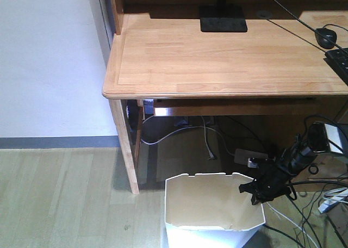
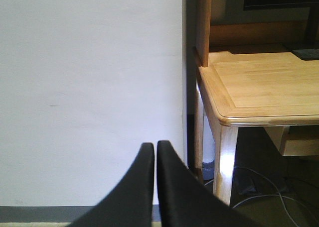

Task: Move trash bin to bedside with robot
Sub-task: 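Close the right gripper on the bin rim and lift it slightly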

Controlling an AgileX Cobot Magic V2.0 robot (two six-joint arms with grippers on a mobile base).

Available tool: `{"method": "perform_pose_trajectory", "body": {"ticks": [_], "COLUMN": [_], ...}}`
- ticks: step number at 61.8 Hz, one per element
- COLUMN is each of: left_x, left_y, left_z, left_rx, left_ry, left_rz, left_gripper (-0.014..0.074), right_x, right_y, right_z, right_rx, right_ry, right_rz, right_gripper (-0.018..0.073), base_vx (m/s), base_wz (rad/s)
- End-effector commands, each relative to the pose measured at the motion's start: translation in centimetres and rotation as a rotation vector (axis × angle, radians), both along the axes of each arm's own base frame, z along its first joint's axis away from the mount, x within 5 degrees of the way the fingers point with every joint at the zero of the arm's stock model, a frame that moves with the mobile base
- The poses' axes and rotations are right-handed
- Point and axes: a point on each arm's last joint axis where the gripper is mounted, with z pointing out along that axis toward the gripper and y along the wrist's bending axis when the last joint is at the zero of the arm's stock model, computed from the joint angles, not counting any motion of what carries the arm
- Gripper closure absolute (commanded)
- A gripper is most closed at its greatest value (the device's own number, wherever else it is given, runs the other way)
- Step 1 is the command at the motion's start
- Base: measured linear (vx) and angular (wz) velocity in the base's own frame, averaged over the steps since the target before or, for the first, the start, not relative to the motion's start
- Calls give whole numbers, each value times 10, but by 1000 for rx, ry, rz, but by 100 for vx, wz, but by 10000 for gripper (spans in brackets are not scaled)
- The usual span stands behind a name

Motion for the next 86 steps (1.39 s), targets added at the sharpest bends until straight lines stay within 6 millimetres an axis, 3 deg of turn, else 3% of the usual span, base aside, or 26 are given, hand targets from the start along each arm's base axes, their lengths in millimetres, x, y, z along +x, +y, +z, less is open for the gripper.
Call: {"method": "perform_pose_trajectory", "body": {"ticks": [1, 16, 28, 36, 67, 86], "left_x": [0, 0, 0, 0, 0, 0], "left_y": [0, 0, 0, 0, 0, 0], "left_z": [1, 1, 1, 1, 1, 1], "left_rx": [0, 0, 0, 0, 0, 0], "left_ry": [-67, -67, -67, -67, -67, -67], "left_rz": [-1, -1, -1, -1, -1, -1], "left_gripper": [603, 603, 603, 603, 603, 603], "right_x": [24, 19, 4, -16, -74, -78], "right_y": [1, 5, 7, 7, 13, 17], "right_z": [29, 46, 74, 96, 193, 217], "right_rx": [45, 104, 340, 438, 505, 560], "right_ry": [-52, -150, -231, -283, -334, -374], "right_rz": [-12, -20, -28, -82, -35, -33], "right_gripper": [571, 568, 566, 566, 566, 566], "base_vx": [0, 0, 0, 0, 0, 0], "base_wz": [0, 0, 0, 0, 0, 0]}}
